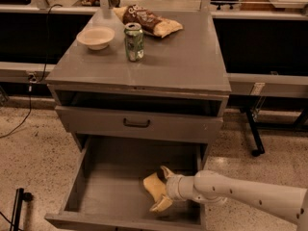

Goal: Pick sponge from middle drawer and place on counter

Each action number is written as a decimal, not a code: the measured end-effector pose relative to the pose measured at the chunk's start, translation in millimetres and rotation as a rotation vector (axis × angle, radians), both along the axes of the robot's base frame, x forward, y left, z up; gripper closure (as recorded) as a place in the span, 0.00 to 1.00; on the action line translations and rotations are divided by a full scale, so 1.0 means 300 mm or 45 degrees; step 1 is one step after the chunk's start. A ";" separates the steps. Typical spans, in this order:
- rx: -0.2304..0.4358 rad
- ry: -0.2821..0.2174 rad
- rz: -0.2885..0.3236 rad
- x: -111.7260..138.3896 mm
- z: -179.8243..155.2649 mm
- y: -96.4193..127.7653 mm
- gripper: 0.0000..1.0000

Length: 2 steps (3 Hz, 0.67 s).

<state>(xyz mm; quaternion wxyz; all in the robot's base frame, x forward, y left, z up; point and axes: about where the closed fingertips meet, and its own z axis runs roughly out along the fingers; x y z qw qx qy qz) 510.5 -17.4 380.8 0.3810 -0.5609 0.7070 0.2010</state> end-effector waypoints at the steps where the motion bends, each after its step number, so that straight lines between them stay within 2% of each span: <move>1: 0.011 0.033 -0.065 0.019 -0.054 -0.024 0.17; 2: 0.020 0.051 -0.078 0.030 -0.081 -0.019 0.39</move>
Offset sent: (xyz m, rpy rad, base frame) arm 0.0143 -0.0079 -0.0342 0.0222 0.0556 -0.0811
